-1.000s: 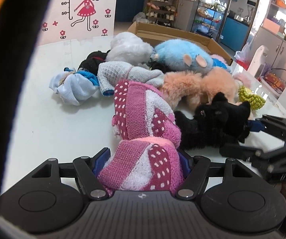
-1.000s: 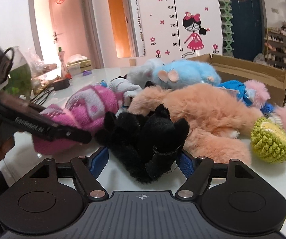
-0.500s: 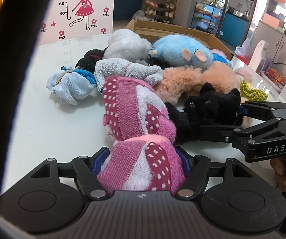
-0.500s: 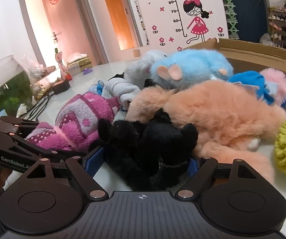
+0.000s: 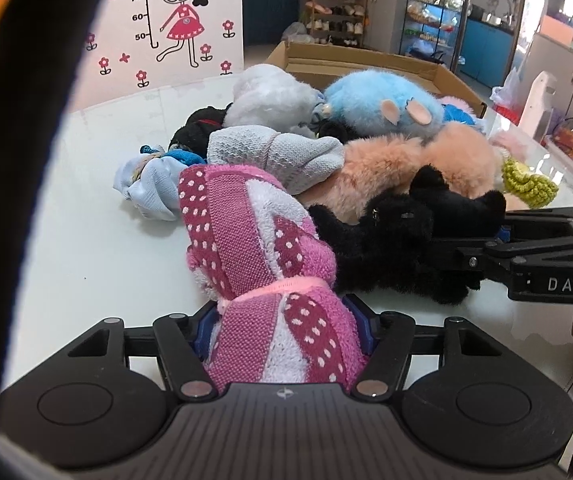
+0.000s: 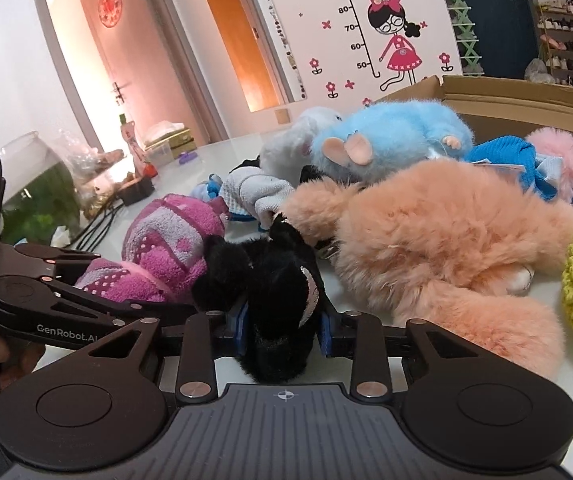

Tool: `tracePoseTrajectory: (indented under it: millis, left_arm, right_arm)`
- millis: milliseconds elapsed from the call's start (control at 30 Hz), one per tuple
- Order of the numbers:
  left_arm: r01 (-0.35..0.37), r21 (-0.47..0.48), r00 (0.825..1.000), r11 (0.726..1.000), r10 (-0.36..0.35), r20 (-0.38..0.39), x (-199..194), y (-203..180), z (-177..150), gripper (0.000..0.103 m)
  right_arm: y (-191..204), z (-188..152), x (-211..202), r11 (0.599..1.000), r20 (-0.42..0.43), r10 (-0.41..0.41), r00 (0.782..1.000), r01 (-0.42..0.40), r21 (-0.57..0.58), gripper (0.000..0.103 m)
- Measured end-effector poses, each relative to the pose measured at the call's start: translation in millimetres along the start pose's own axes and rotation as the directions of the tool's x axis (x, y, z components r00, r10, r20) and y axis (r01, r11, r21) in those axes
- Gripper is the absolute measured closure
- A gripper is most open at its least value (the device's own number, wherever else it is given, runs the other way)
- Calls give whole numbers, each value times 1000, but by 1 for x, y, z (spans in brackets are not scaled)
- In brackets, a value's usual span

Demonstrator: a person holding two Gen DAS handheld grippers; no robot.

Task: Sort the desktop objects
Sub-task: 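Lift both held plushes off the pile toward the cardboard box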

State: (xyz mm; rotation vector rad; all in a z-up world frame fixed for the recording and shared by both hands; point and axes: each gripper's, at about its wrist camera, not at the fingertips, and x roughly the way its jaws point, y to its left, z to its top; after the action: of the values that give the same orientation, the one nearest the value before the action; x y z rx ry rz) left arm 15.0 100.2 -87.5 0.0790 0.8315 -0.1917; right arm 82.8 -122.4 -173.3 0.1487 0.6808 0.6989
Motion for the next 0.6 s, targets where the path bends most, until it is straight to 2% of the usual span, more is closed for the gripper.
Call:
tracePoseTrajectory:
  millis: [233, 467, 600]
  left_arm:
    - [-23, 11, 1000, 1000, 23, -10, 2, -2, 1, 43]
    - [-57, 23, 998, 998, 57, -6, 2, -4, 1, 46]
    - [-101, 31, 995, 994, 100, 16, -2, -6, 1, 48]
  right_arm:
    - [-1, 3, 11, 1000, -28, 9, 1000, -9, 4, 63]
    - [2, 1, 9, 1000, -12, 8, 1000, -8, 0, 66]
    - [7, 1, 1, 1000, 8, 5, 1000, -5, -23, 66]
